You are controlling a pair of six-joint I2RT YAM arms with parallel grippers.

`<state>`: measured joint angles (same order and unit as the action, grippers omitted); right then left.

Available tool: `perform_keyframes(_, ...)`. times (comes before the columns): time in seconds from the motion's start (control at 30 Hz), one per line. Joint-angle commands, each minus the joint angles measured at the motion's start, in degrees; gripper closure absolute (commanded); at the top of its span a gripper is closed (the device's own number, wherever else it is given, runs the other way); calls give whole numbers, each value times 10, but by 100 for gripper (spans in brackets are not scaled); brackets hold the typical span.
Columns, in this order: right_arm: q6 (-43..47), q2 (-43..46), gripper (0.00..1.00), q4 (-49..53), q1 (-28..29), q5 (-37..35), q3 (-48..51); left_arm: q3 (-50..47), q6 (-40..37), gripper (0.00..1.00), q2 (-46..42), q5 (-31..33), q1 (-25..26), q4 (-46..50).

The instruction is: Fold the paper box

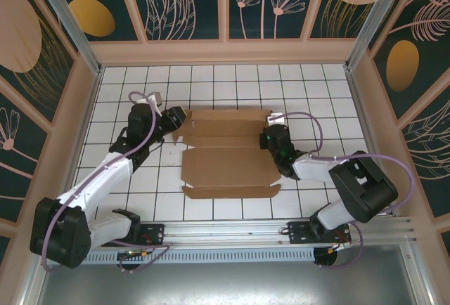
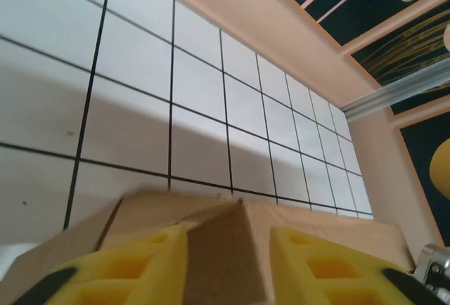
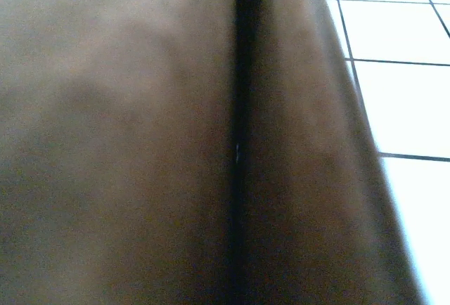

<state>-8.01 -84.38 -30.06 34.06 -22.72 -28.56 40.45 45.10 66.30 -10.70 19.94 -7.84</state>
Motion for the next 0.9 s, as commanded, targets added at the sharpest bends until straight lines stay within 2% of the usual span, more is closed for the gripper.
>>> perform_keyframes(0.0, -24, 15, 100, 11, -4, -9, -7, -24, -32, 80, -1, -36, 11, 7)
perform_keyframes(0.1, -24, 11, 100, 9, -5, -4, -8, -51, -30, 92, 2, -7, 40, 10)
perform_keyframes(0.23, -24, 5, 100, 12, -4, 4, -13, -93, -2, 100, 3, 10, 59, -14)
perform_keyframes(0.53, -20, 3, 100, 14, -3, 17, -15, -77, 30, 100, 106, 32, 58, -41)
perform_keyframes(0.7, -16, 0, 100, 15, -1, 21, -14, -62, 44, 99, 141, 40, 26, -43)
perform_keyframes(0.77, -14, 0, 100, 14, 0, 21, -14, -63, 43, 95, 144, 54, 12, -33)
perform_keyframes(0.87, -11, -2, 100, 13, 2, 19, -14, -62, 42, 84, 150, 74, 1, -15)
